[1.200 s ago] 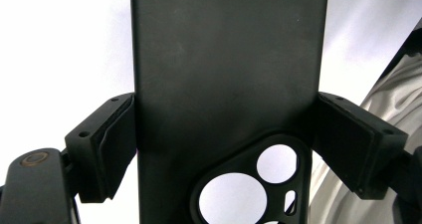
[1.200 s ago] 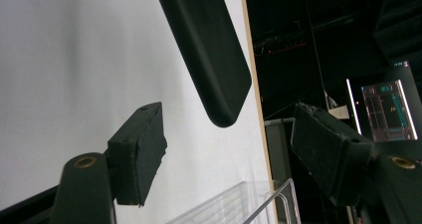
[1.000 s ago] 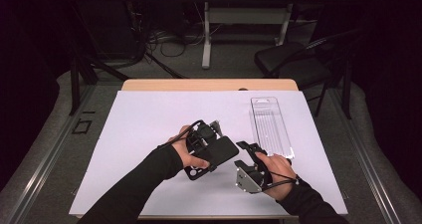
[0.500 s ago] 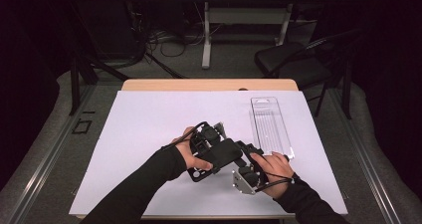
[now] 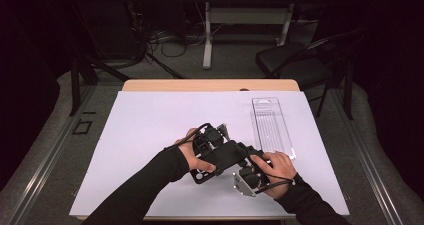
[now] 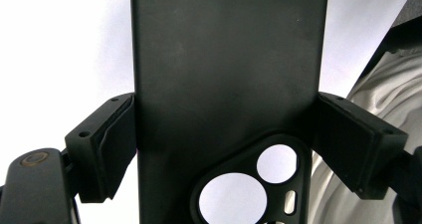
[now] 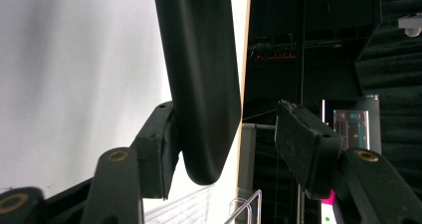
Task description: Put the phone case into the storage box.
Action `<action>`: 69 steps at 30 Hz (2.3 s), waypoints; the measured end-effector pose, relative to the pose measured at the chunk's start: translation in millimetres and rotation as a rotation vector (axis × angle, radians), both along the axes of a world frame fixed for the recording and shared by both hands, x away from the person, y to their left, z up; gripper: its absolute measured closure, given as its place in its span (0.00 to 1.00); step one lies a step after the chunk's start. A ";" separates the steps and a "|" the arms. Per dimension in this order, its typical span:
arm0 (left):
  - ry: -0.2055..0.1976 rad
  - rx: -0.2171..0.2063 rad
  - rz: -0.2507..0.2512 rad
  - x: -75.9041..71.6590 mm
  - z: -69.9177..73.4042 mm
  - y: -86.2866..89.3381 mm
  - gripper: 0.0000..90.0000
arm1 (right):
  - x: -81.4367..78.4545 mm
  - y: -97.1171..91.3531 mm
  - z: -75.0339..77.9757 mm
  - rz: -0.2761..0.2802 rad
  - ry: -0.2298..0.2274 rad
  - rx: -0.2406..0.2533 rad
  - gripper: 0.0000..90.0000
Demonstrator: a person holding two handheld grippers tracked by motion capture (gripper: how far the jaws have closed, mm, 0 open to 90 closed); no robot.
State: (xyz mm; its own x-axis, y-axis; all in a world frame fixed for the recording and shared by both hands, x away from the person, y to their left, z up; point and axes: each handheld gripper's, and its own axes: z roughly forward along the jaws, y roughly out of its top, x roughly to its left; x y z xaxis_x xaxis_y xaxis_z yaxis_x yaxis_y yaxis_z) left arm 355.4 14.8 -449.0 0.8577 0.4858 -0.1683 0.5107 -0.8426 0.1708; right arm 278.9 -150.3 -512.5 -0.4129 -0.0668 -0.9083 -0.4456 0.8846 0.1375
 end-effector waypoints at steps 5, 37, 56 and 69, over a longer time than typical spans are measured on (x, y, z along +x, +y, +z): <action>0.006 0.001 -0.002 -0.2 0.6 -0.9 0.17 | 0.8 0.6 -1.7 -0.005 0.002 -0.011 0.52; 0.009 -0.005 -0.029 -4.4 0.6 -9.4 0.17 | -3.7 3.9 -15.9 0.018 -0.095 -0.082 0.71; 0.025 -0.012 -0.043 -6.4 -0.3 -12.7 0.17 | -4.9 2.7 -17.2 0.034 -0.124 -0.103 0.81; 0.044 -0.028 -0.041 -6.3 -0.2 -13.3 0.17 | -3.5 4.0 -18.0 0.043 -0.143 -0.117 0.82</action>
State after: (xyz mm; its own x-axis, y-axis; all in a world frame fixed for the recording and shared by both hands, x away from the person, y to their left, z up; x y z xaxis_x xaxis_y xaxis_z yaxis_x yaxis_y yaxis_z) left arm 349.1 1.6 -449.2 0.8685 0.4448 -0.2189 0.4831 -0.8584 0.1725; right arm 275.4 -146.4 -530.5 -0.2743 -0.1901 -0.9427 -0.4908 0.8706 -0.0328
